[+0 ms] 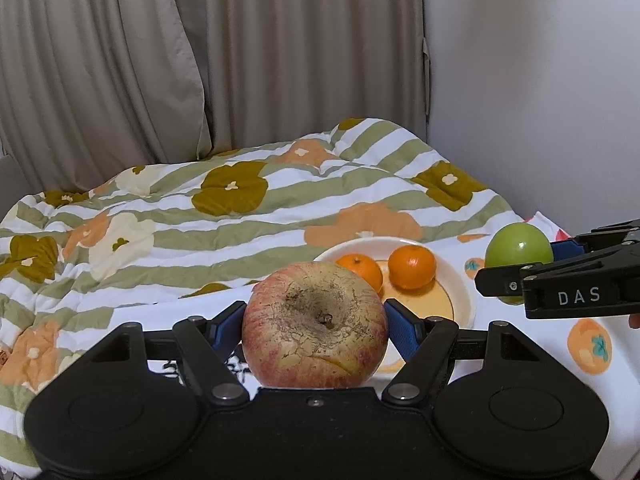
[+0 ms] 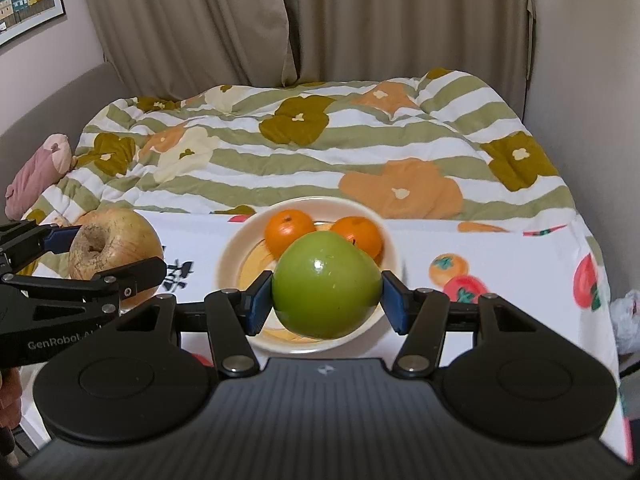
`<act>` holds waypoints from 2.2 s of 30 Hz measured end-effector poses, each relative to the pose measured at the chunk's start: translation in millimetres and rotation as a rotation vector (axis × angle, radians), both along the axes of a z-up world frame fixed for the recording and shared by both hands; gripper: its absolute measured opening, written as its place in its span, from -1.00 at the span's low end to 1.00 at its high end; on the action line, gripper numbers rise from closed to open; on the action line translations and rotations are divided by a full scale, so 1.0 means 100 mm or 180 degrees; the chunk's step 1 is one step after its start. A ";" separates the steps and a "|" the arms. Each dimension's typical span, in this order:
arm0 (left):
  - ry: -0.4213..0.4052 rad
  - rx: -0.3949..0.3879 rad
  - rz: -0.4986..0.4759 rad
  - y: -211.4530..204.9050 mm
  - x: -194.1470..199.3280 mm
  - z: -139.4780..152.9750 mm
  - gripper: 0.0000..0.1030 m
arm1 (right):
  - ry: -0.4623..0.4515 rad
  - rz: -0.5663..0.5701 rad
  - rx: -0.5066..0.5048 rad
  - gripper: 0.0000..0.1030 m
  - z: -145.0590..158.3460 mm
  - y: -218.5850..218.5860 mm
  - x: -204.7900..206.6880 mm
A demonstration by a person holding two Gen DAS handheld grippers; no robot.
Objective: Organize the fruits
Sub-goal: 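Carry the red and green apples into the duck bowl and release them with both grippers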
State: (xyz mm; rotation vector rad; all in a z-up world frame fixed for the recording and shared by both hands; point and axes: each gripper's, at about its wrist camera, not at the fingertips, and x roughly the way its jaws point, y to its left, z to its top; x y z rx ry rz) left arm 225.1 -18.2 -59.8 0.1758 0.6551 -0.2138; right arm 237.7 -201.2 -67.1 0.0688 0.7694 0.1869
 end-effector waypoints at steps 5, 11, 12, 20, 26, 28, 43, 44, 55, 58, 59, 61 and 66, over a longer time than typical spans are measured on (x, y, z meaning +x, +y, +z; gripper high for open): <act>0.0074 0.0014 0.0053 -0.18 0.22 -0.10 0.50 | 0.0047 0.0052 0.0007 0.39 -0.10 -0.22 0.23; 0.0247 0.0023 0.0142 -0.35 0.49 -0.32 0.50 | 0.0113 0.0163 0.0011 0.39 -0.26 -0.38 0.46; 0.0282 0.0015 0.0164 -0.36 0.53 -0.37 0.50 | 0.0125 0.0186 0.0013 0.39 -0.29 -0.40 0.49; 0.0458 0.0079 0.0305 -0.46 0.82 -0.64 0.50 | 0.0219 0.0366 0.0024 0.39 -0.48 -0.46 0.68; 0.0558 0.0147 0.0367 -0.49 0.91 -0.74 0.50 | 0.0260 0.0458 0.0051 0.39 -0.55 -0.47 0.75; 0.0599 0.0136 0.0365 -0.50 0.91 -0.76 0.50 | 0.0266 0.0477 0.0053 0.39 -0.57 -0.47 0.77; 0.0411 0.0135 0.0273 -0.49 0.78 -0.56 0.92 | 0.0234 0.0528 0.0055 0.39 -0.53 -0.47 0.74; 0.0414 0.0143 0.0272 -0.47 0.75 -0.55 0.92 | 0.0234 0.0537 0.0058 0.39 -0.53 -0.47 0.73; 0.0394 0.0119 0.0363 -0.40 0.36 -0.43 0.92 | 0.0230 0.0914 0.0012 0.39 -0.60 -0.27 0.81; 0.0434 0.0097 0.0413 -0.36 0.32 -0.44 0.92 | 0.0252 0.1038 -0.0037 0.39 -0.70 -0.18 0.84; 0.0444 0.0094 0.0431 -0.34 0.31 -0.45 0.92 | 0.0259 0.1070 -0.0054 0.39 -0.73 -0.16 0.85; 0.0476 0.0080 0.0465 -0.32 0.31 -0.47 0.92 | 0.0283 0.1119 -0.0087 0.39 -0.80 -0.13 0.88; 0.0526 0.0043 0.0527 -0.30 0.29 -0.52 0.92 | 0.0376 0.1182 -0.0117 0.39 -0.93 -0.08 0.93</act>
